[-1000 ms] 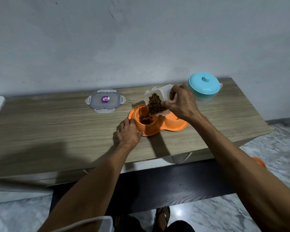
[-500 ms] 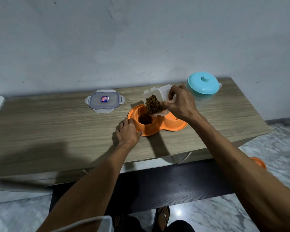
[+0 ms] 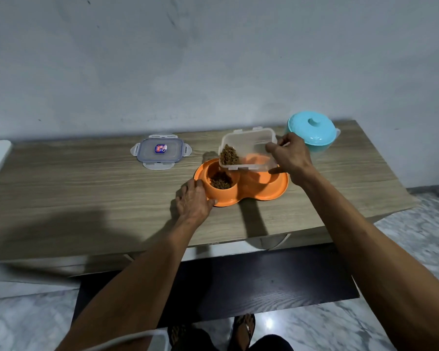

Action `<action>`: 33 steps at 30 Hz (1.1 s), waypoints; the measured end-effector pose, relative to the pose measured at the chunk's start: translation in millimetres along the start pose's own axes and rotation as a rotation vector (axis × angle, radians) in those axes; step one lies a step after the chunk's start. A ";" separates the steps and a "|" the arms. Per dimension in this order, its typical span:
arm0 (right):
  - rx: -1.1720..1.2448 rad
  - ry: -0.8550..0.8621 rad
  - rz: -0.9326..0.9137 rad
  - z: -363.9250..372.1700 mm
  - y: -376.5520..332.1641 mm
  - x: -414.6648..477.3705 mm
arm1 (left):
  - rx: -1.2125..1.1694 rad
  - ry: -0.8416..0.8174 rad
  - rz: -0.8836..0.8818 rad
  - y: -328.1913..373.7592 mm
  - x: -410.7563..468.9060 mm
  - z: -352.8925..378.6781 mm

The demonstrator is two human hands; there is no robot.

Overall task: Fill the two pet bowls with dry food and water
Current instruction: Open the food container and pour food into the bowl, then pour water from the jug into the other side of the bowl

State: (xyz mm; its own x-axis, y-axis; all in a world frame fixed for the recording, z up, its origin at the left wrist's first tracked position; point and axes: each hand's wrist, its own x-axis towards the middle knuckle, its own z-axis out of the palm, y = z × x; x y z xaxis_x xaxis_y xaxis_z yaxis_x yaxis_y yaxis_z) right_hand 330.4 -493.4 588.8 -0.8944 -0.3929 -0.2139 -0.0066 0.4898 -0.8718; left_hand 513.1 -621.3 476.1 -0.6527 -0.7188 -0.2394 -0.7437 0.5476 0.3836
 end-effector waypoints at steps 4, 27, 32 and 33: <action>0.118 -0.069 0.134 3.0 6.9 22.8 | 0.007 0.004 -0.015 -0.9 -0.1 0.3; -0.104 -0.083 0.012 118.2 10.5 129.3 | 0.064 0.114 -0.058 -6.9 6.4 19.7; -0.136 -0.082 0.050 130.4 22.5 137.9 | 0.065 0.084 -0.066 -5.2 6.3 20.4; -0.141 -0.086 0.055 129.8 22.4 135.3 | 0.059 0.075 -0.068 -5.2 6.0 20.2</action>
State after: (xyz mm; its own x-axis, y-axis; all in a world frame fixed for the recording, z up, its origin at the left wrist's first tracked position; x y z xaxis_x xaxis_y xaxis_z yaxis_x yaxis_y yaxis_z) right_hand 267.3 -636.6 483.1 -0.8534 -0.4247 -0.3022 -0.0265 0.6143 -0.7886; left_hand 510.1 -619.8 454.6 -0.5892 -0.7842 -0.1947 -0.7947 0.5190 0.3148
